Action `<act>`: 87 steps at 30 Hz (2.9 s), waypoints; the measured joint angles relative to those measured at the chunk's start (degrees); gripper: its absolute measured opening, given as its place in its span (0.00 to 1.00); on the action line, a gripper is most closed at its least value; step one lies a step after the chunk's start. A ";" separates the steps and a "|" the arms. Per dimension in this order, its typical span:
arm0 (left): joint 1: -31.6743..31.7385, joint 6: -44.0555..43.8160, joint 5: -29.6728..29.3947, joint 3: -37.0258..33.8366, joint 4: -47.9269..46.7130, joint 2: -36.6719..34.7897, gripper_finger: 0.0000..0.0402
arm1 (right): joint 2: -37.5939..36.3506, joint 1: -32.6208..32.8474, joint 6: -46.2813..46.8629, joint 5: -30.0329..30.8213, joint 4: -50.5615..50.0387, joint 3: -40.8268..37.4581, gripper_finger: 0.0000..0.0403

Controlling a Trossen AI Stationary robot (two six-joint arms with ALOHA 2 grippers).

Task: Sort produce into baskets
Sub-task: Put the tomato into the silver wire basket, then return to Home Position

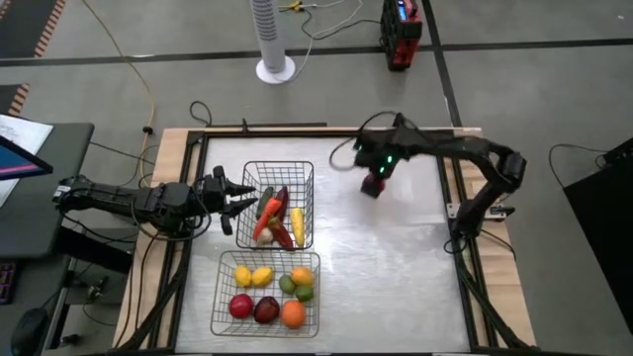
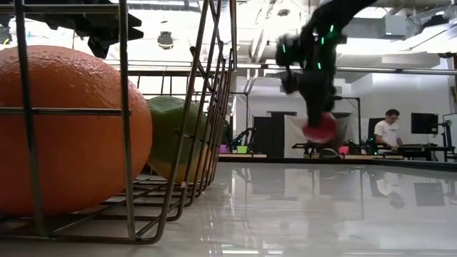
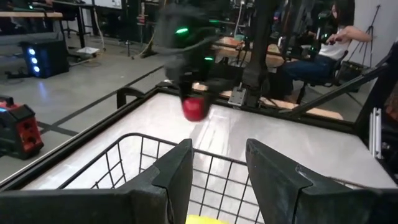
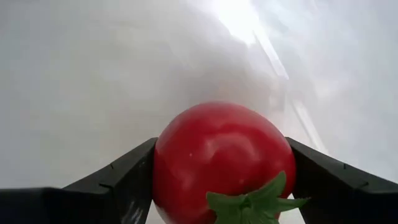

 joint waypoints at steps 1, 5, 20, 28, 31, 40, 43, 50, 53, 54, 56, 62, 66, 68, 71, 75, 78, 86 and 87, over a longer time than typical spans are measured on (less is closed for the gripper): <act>-0.02 -0.18 0.00 0.00 0.30 0.02 0.34 | -1.15 2.99 0.90 -1.02 1.58 0.00 0.83; -0.02 -0.73 0.14 0.00 1.22 0.02 0.34 | -5.47 14.57 5.61 -2.74 9.34 0.00 0.84; -0.01 -1.87 1.36 0.00 3.91 0.02 0.34 | -5.77 41.89 12.66 -2.07 51.57 0.04 0.84; -0.01 -1.29 2.48 0.00 3.83 0.23 0.34 | 4.63 46.17 8.73 -1.98 66.77 0.79 0.92; -0.02 -1.55 2.65 -0.04 3.58 0.44 0.34 | 6.00 45.44 8.74 -1.93 66.00 2.15 0.96; 0.00 0.55 2.64 -0.04 4.67 -0.21 0.34 | -1.66 42.96 7.01 8.05 53.23 1.65 0.97; -0.26 1.58 2.86 -0.04 3.96 -3.13 0.34 | -7.02 43.46 5.15 17.24 52.57 -3.13 0.95; -3.40 3.01 0.53 -0.55 2.03 -10.32 0.34 | -18.02 44.73 8.12 23.59 67.15 -23.15 0.91; -4.49 3.31 -2.49 -2.14 2.19 -11.61 0.34 | -21.50 44.09 8.40 23.92 72.82 -30.93 0.90; -4.73 3.29 -3.13 -2.62 2.99 -11.79 0.34 | -22.70 43.66 8.57 23.96 74.77 -33.29 0.90; -4.95 3.59 -3.61 -3.64 5.01 -12.48 0.34 | -25.46 42.66 8.89 23.98 78.81 -38.17 0.90; -5.00 5.13 -6.56 -4.76 7.31 -14.76 0.34 | -33.08 39.51 9.85 26.21 95.48 -53.59 0.87; -5.00 5.21 -7.68 -4.79 6.38 -15.68 0.34 | -34.65 38.46 10.14 26.89 110.93 -63.56 0.85; -5.00 5.28 -7.86 -4.79 6.24 -15.75 0.34 | -35.14 38.00 10.93 26.92 116.12 -67.07 0.85; -5.00 6.01 -8.91 -4.79 5.32 -15.80 0.34 | -35.48 37.28 11.57 27.07 119.34 -69.63 0.84; -5.00 8.01 -10.31 -4.79 4.85 -15.80 0.34 | -35.86 36.93 10.94 26.98 118.61 -69.61 0.84; -4.98 8.30 -13.05 -4.79 4.68 -15.80 0.34 | -36.43 36.95 10.87 26.73 118.22 -69.61 0.84; -5.00 7.79 -12.87 -4.79 2.25 -19.07 0.34 | -50.03 34.05 10.75 25.36 104.97 -69.64 0.84; -5.00 7.78 -12.87 -4.79 1.88 -19.91 0.34 | -52.61 33.31 10.79 25.36 101.83 -69.64 0.84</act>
